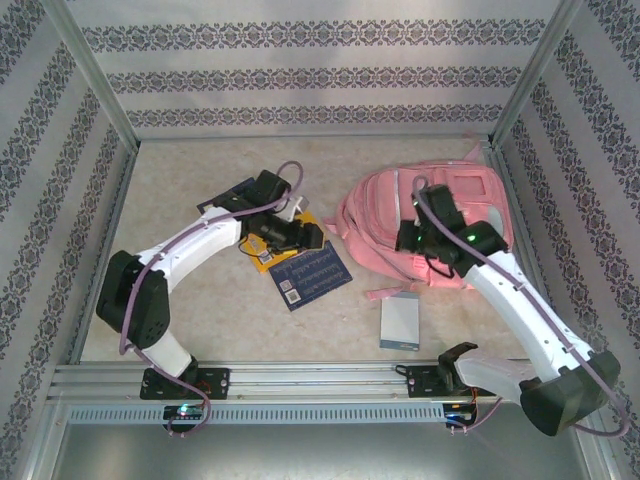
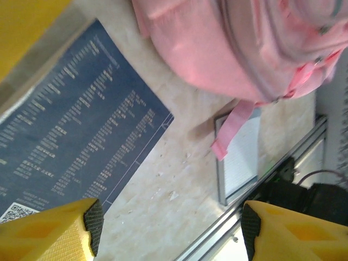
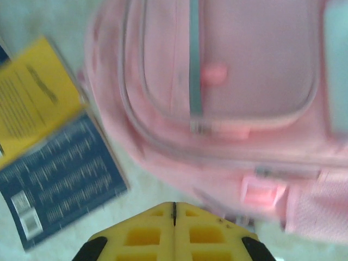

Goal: Pack the student bag

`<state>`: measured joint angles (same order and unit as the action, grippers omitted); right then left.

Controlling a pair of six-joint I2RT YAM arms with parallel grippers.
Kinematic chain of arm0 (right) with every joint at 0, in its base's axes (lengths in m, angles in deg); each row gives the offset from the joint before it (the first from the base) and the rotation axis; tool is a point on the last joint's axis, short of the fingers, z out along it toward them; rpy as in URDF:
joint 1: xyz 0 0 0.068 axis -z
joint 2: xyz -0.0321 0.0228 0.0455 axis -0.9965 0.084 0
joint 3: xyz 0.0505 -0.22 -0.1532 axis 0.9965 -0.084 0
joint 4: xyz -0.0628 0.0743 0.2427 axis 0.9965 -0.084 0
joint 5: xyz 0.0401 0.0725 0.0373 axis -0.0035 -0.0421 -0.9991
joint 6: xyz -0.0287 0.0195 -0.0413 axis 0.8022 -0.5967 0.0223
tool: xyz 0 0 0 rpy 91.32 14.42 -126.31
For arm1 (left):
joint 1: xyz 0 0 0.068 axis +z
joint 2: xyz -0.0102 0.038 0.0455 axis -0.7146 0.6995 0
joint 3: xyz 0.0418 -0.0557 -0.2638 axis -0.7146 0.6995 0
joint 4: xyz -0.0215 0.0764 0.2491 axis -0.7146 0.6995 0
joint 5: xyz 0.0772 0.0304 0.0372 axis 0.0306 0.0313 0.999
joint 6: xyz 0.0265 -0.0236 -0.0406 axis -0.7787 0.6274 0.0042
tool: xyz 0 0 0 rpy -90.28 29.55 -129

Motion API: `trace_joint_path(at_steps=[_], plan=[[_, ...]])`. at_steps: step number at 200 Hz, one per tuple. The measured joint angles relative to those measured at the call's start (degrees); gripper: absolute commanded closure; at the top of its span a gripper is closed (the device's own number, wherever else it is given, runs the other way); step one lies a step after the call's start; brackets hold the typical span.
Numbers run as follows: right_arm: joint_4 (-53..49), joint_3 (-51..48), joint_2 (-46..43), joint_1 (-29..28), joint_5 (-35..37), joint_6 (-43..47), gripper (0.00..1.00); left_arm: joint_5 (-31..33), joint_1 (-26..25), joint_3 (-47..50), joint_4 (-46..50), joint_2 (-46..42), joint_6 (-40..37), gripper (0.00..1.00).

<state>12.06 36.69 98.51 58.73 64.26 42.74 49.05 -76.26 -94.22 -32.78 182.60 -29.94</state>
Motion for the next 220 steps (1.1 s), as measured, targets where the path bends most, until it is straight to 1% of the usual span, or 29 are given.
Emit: trace_joint_path(at_steps=[28,57,81,90,105,138,176,197,220], plan=[[-6.62,-4.39,2.69,-4.39,0.07,-5.86,1.00,1.25,-3.82,-0.85,1.36,5.29,-2.43,0.32],[-9.60,-7.93,7.19,-9.16,0.98,-10.45,1.00,2.32,-6.88,-1.86,1.70,11.10,-3.65,0.33],[-10.05,-10.16,9.20,-10.43,1.90,-12.98,0.91,4.55,-7.39,-3.04,1.97,14.71,-3.85,0.32],[-9.42,-11.34,9.27,-10.40,1.88,-13.64,0.89,6.01,-7.13,-3.74,1.97,15.98,-3.82,0.32],[-7.58,-13.94,9.49,-9.92,1.18,-14.12,0.88,7.80,-6.32,-4.13,1.79,17.31,-3.58,0.33],[-4.35,-17.59,13.66,-8.61,-0.87,-13.81,0.88,9.55,-2.19,-4.13,1.16,17.94,-2.01,0.33],[-0.72,-17.53,19.80,-8.63,-2.60,-11.10,0.88,10.91,1.44,-4.33,0.87,17.92,-0.57,0.31],[-0.52,-15.74,23.32,-10.12,-2.97,-9.01,0.89,12.17,1.81,-4.44,0.87,17.38,-0.50,0.30],[-0.96,-12.13,27.26,-12.24,-4.55,-6.62,0.93,13.68,1.90,-4.37,1.22,15.06,-0.35,0.29]])
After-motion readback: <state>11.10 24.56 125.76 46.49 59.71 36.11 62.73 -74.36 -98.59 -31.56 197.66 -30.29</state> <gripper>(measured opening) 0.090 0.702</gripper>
